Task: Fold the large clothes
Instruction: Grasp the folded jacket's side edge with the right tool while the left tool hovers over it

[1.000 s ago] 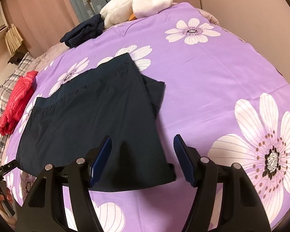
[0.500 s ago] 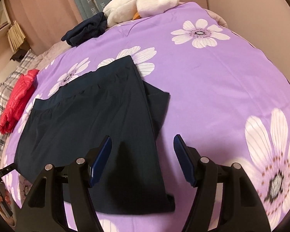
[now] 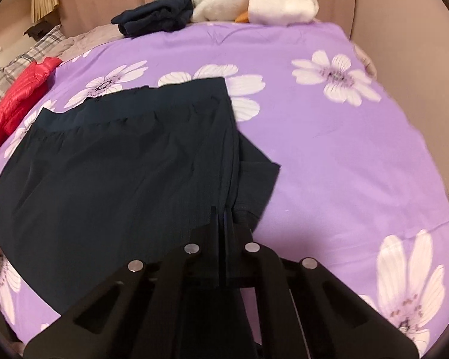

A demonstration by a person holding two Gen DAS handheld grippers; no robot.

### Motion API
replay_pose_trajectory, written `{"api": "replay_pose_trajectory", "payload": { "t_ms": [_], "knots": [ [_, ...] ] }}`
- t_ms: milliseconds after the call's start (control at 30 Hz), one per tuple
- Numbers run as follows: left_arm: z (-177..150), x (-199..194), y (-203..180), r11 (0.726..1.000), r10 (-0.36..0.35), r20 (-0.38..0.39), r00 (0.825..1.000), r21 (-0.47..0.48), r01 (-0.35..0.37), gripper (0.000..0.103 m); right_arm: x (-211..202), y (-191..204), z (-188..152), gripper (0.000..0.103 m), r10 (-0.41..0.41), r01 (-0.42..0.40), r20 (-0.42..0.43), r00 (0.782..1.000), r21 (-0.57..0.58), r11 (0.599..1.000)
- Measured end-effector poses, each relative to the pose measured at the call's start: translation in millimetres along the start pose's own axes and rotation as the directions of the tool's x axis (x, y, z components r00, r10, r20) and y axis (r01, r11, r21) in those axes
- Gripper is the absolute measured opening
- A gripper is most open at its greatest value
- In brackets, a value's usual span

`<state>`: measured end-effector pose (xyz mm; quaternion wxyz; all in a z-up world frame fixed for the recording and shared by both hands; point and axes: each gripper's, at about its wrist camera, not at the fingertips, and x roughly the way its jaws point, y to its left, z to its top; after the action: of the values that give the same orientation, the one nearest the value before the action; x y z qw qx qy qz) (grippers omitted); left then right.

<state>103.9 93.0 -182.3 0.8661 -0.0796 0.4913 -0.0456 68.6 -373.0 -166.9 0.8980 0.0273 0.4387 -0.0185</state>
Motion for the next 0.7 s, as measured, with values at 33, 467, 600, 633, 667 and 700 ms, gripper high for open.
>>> {"api": "replay_pose_trajectory", "payload": {
  "t_ms": [33,467,600,633,667,700],
  "knots": [
    [1,1,-1,1.0,0.0,0.005,1.0,0.006,0.0,0.099,-4,-3,-1,0.002,0.002,-0.003,0.009,1.0,0.014,1.0],
    [38,20,3,0.998,-0.03,0.021,0.999,0.047,0.029,0.101,-19,8,8,0.031,-0.051,0.051,-0.014,0.999,0.004,0.999],
    [46,24,15,1.0,-0.023,0.04,0.999,0.006,0.022,0.101,-12,62,36,0.045,0.065,-0.065,-0.005,0.998,-0.149,0.987],
    [47,24,18,1.0,-0.025,0.047,0.999,-0.005,0.026,0.101,-2,83,47,0.045,0.127,-0.129,-0.026,0.992,-0.197,0.972],
    [48,24,20,1.0,-0.026,0.05,0.998,-0.01,0.027,0.101,3,94,53,0.047,0.158,-0.162,-0.037,0.987,-0.22,0.962],
    [48,25,21,1.0,-0.02,0.049,0.999,-0.012,0.021,0.101,14,112,63,0.049,0.19,-0.197,-0.051,0.98,-0.258,0.946]
  ]
}}
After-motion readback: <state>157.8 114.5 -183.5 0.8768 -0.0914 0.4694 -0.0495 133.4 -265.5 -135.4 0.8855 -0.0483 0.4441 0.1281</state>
